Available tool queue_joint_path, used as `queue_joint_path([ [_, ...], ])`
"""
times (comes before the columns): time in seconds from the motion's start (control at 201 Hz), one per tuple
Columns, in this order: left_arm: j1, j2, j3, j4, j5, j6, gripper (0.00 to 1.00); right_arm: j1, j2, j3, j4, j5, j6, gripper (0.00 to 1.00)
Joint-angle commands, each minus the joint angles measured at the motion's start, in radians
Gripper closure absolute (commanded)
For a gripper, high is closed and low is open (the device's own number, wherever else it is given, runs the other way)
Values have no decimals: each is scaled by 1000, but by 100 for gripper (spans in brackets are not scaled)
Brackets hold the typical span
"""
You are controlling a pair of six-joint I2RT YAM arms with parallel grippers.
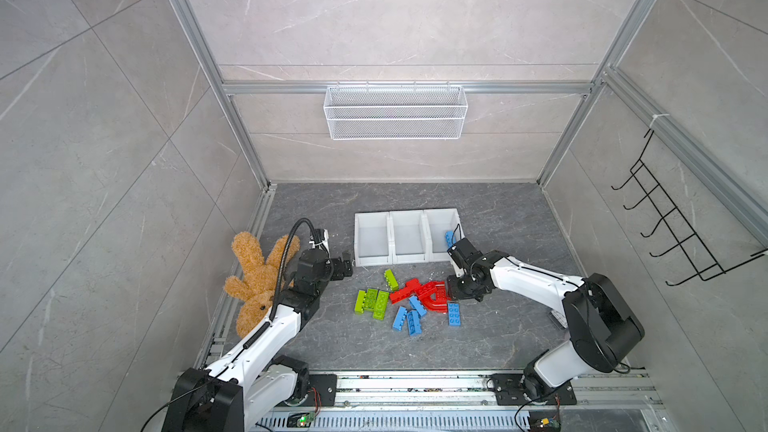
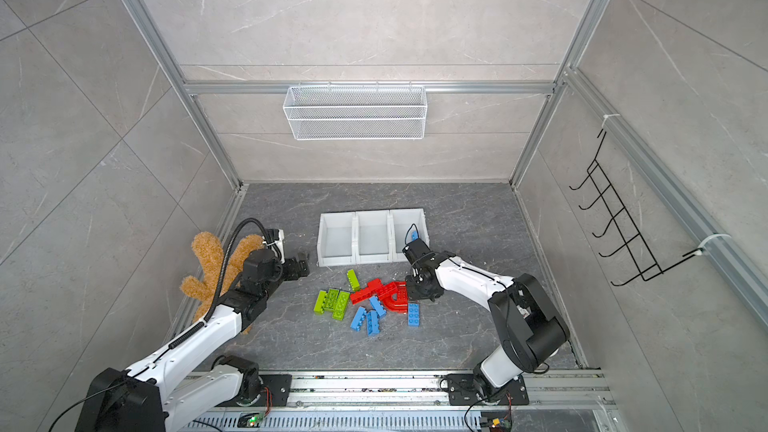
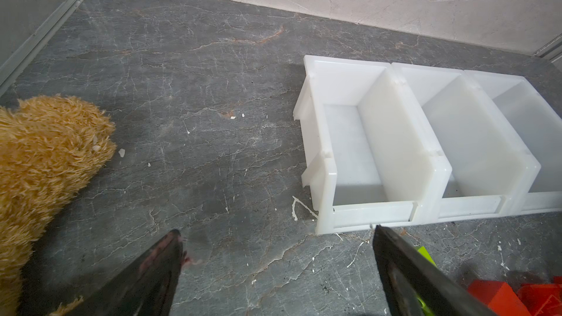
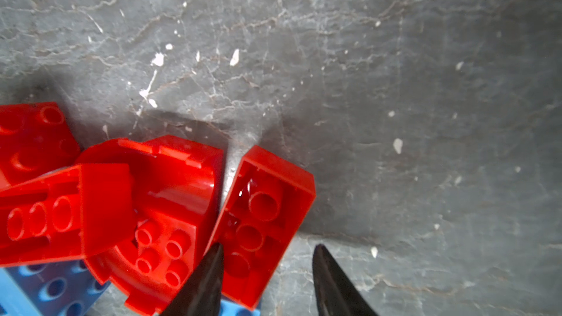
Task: Sort the legos into containers by color
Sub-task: Pick up the lego from the center of the table.
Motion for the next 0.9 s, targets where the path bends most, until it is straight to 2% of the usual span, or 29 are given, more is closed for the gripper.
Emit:
queue_joint_path([
  [0.0, -5, -3, 28, -3, -17, -7, 1, 8, 16, 28, 3, 17, 20, 50],
  [0.214, -5, -5, 31, -7, -20, -3, 0, 6, -52, 43, -43, 72, 49, 56],
  [0.343, -4, 1, 30, -5, -19, -2, 0, 7, -60, 45, -25, 70, 76, 56],
  [0.891, -5, -14, 35, -25, -31, 7, 1, 8, 102, 96, 28, 74, 74, 54],
])
